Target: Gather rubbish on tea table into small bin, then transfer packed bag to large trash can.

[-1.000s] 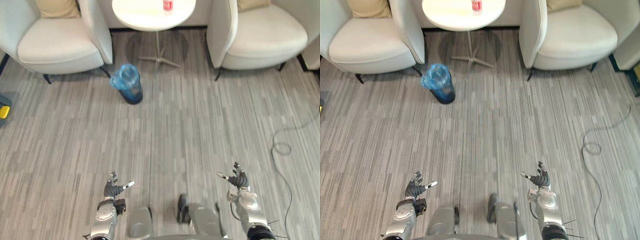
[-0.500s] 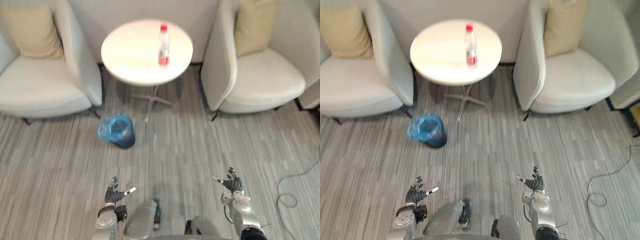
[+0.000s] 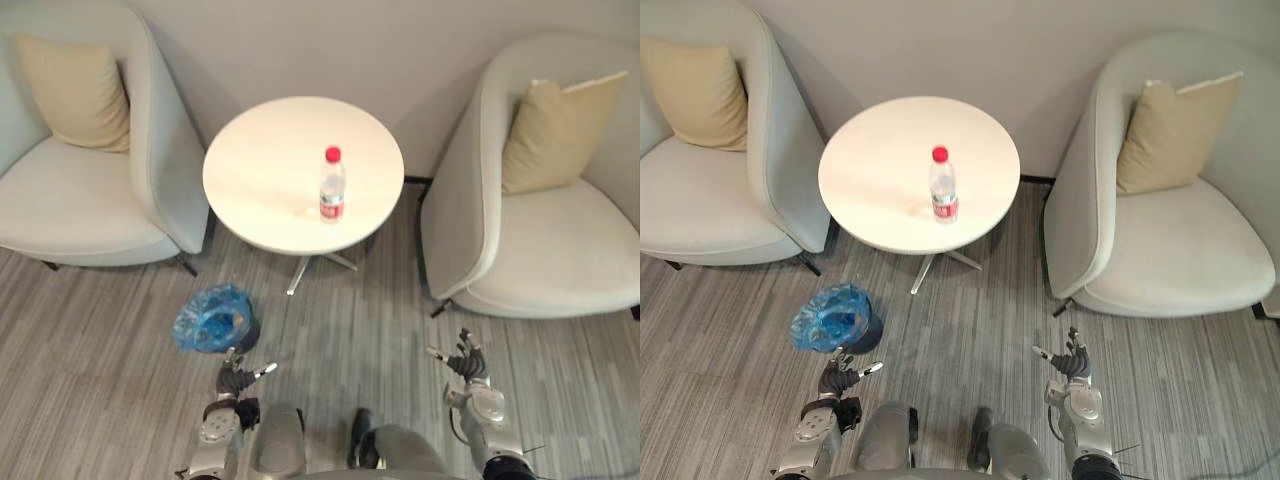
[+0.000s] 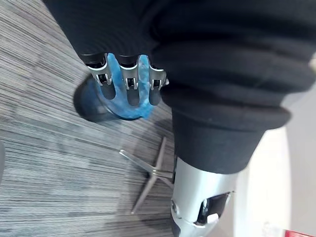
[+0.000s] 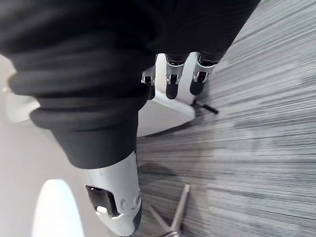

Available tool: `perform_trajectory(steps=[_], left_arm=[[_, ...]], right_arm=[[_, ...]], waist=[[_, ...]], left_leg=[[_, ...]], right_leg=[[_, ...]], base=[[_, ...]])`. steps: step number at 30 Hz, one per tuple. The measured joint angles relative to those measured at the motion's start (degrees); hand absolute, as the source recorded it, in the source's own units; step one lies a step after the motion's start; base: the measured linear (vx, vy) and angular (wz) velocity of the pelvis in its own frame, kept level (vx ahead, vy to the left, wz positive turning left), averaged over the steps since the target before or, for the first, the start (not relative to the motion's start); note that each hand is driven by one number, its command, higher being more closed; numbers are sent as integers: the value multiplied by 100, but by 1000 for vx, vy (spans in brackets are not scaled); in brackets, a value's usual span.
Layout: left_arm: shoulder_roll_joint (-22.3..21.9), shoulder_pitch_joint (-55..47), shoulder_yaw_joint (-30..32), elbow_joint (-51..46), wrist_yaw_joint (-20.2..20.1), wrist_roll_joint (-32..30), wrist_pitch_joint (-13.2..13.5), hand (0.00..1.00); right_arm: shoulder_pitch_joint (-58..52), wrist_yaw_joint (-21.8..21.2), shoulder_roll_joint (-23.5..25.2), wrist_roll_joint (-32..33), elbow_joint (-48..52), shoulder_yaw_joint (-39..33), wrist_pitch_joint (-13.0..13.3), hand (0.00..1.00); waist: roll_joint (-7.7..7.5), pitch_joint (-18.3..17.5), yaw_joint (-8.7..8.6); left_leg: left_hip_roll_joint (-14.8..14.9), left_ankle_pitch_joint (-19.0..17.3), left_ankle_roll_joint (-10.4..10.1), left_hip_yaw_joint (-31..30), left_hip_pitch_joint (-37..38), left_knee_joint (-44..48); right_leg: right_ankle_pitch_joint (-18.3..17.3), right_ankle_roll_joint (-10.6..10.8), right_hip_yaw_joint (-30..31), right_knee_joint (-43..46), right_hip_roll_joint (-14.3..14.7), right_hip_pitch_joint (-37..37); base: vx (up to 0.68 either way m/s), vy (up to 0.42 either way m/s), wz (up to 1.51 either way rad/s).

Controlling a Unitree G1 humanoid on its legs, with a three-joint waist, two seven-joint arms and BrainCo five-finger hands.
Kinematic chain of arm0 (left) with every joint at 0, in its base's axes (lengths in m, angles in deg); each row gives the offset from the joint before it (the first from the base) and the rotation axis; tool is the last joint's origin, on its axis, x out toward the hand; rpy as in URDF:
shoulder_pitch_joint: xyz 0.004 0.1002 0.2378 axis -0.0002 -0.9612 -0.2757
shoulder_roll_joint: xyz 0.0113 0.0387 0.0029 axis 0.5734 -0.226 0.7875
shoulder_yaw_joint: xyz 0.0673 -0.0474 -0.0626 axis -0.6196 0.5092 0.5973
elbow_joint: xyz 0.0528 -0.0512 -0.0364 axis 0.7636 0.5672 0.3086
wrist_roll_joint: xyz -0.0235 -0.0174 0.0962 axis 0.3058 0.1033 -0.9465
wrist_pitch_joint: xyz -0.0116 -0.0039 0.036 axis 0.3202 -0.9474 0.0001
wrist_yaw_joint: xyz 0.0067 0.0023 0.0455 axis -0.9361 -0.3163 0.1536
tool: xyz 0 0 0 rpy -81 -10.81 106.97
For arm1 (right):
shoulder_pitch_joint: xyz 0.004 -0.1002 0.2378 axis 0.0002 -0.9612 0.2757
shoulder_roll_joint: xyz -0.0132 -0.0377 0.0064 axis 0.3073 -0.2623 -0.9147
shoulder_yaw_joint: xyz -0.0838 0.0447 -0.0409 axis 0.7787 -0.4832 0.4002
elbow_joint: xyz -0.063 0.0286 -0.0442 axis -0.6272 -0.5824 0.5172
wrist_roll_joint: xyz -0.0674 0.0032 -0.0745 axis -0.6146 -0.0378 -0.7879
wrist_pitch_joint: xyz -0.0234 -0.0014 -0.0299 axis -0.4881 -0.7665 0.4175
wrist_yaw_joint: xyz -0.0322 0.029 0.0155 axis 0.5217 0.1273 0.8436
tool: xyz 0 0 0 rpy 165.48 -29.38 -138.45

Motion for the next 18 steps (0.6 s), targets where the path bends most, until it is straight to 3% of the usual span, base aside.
perform_trajectory(steps=[1,2,4,5,7,9,12,13,14,15,18], left_arm=[[67,38,-2,48,8,0,-3,0],[71,-8,17,45,53,1,-2,0],[57,-77,-14,45,96,7,-9,0],[60,-107,-14,45,96,6,-9,0],[176,-233,-36,38,94,3,-11,0],[295,-291,-39,28,94,2,-4,0],[405,-269,-35,27,94,0,30,0],[403,-288,-35,34,94,-1,37,0],[423,-323,-32,39,94,-3,40,0],[428,-342,-23,42,95,-4,43,0],[293,-448,-18,101,85,-10,62,0]], right_arm=[[-15,34,71,2,-4,14,-61,0],[-76,14,91,-1,157,34,-69,0],[-89,-10,88,-22,610,85,-66,0],[-60,-27,87,-76,709,119,-56,0],[0,-51,83,-309,1109,454,-23,0],[-8,-121,84,-467,1242,689,12,0],[29,-185,44,-675,1414,840,75,0],[65,-184,-6,-720,1416,885,74,0],[83,-185,-38,-788,1419,920,74,0],[99,-199,-46,-832,1420,928,73,0],[109,-334,-167,-933,1550,1088,82,0]], waist=[[-181,29,0],[-266,17,-1],[-350,52,-6],[-366,61,-4],[-422,62,-25],[-486,11,-26],[-505,-2,-93],[-510,-5,-113],[-542,-23,-106],[-546,-25,-99],[-358,-183,-38]], left_leg=[[-146,-34,-11,30,28,122],[-273,-141,59,36,95,59],[-530,-414,203,122,291,57],[-588,-475,235,148,361,50],[-763,-716,325,100,702,-49],[-815,-812,324,-46,892,-92],[-799,-808,288,-370,992,-150],[-805,-805,276,-477,1044,-128],[-827,-830,215,-517,1105,-82],[-840,-880,134,-549,1159,-58],[-622,-888,-33,-731,1244,-286]], right_leg=[[-146,103,33,128,-182,16],[-243,182,67,338,-363,-35],[-478,374,239,956,-687,-144],[-505,417,290,1181,-766,-190],[-473,405,569,2453,-1023,-596],[-721,372,877,2724,-978,-794],[-857,358,1117,2261,-760,-1223],[-790,408,1197,1787,-743,-1344],[-269,370,1171,1038,-746,-1351],[323,377,1182,882,-752,-1332],[394,254,1069,535,-549,-1127]], base=[[320,99,21],[293,70,30],[284,117,14],[238,148,3],[211,111,13],[254,18,39],[230,-61,66],[232,-122,76],[278,-168,61],[264,-182,50],[184,-167,7]])
